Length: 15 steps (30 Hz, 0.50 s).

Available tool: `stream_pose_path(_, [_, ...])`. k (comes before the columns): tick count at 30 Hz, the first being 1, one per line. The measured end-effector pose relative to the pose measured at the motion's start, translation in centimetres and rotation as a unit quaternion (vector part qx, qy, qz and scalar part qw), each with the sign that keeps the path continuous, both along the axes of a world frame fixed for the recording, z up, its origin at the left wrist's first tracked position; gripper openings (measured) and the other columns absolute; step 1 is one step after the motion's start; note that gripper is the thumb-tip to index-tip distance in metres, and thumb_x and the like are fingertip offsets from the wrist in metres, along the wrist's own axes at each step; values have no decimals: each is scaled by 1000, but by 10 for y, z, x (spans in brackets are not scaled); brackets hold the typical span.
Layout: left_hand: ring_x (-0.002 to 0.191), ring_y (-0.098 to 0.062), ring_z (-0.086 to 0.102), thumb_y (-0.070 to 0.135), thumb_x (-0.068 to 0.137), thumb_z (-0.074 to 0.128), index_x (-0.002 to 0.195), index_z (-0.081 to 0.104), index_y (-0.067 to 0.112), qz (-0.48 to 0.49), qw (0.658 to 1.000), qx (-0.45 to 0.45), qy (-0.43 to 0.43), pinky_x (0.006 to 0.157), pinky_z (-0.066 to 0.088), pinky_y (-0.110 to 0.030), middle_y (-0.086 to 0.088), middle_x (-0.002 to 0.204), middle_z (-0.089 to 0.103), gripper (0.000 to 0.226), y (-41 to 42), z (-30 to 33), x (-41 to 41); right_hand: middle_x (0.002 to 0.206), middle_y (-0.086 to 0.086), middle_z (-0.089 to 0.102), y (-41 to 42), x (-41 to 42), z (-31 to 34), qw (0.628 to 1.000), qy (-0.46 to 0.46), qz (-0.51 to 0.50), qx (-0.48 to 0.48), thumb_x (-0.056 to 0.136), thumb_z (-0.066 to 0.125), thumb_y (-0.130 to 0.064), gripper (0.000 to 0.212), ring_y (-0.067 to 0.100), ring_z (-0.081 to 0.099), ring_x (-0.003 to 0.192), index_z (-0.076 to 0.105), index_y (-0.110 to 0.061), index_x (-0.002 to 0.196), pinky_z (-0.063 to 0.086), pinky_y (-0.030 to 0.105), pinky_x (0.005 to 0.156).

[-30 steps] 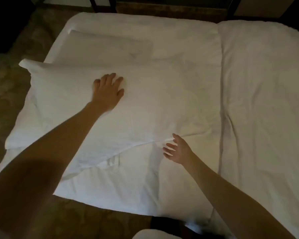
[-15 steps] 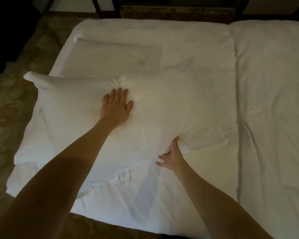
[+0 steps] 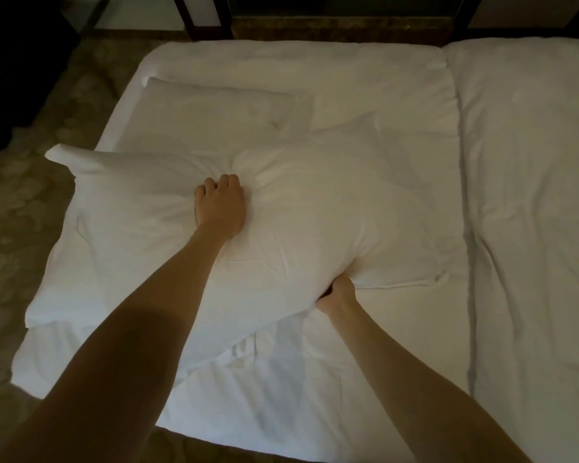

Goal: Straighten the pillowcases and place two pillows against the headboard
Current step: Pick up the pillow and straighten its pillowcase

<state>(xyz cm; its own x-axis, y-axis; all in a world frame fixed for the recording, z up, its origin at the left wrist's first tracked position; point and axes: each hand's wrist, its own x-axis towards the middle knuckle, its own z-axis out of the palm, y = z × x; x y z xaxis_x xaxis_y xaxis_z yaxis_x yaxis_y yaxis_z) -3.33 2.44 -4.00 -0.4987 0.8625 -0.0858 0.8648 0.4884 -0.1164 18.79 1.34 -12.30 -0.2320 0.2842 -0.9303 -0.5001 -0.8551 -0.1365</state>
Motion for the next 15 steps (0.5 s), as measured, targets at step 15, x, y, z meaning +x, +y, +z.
stream_pose_path(15, [105, -40, 58, 19, 98, 32, 105, 53, -3, 288, 853, 272, -340, 87, 43, -39, -28, 113, 61, 32, -14, 22, 108, 110, 7, 65, 67, 129, 67, 969, -165, 5, 183, 98, 44, -39, 31, 28, 59, 107, 61, -15, 108, 51, 43, 90])
